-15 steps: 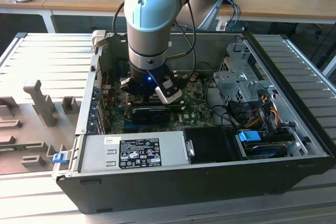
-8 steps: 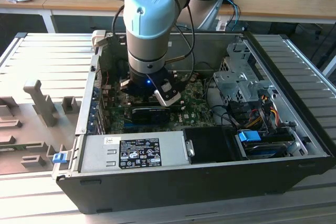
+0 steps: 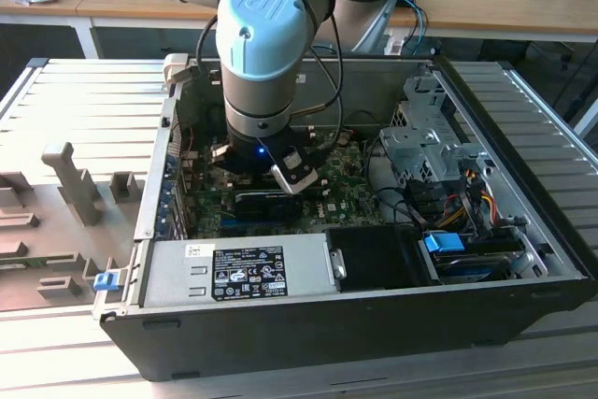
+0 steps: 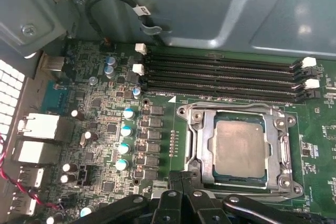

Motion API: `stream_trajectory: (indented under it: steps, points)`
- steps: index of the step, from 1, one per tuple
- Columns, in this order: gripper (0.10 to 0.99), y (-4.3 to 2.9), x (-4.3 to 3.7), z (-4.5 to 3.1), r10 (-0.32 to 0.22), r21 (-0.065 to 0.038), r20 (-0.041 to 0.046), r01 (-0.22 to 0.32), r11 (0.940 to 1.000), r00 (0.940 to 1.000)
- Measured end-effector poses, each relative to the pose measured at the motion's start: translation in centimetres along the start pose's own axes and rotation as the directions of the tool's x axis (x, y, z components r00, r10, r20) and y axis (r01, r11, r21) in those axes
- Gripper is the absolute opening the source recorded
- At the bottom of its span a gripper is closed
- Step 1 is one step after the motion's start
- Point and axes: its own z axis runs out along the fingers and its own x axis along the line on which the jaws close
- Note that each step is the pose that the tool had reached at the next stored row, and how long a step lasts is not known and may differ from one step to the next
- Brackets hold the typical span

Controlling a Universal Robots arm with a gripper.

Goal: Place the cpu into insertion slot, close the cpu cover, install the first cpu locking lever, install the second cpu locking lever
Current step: 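Install the second cpu locking lever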

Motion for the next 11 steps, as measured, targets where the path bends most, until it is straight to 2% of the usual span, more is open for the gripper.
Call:
stream_trajectory:
  steps: [3,4,8,11]
  points:
    - [0.106,0.53,0.03,-1.66,0.000,0.001,-0.0004,0.000,1.0000,1.0000]
    - [0.106,0.63,0.03,-1.95,0.000,0.001,-0.0006,0.000,1.0000,1.0000]
    - [0.106,0.88,0.02,-2.72,0.000,0.001,-0.0006,0.000,1.0000,1.0000]
    - [0.106,0.96,0.01,-2.96,0.000,0.000,-0.0005,0.000,1.0000,1.0000]
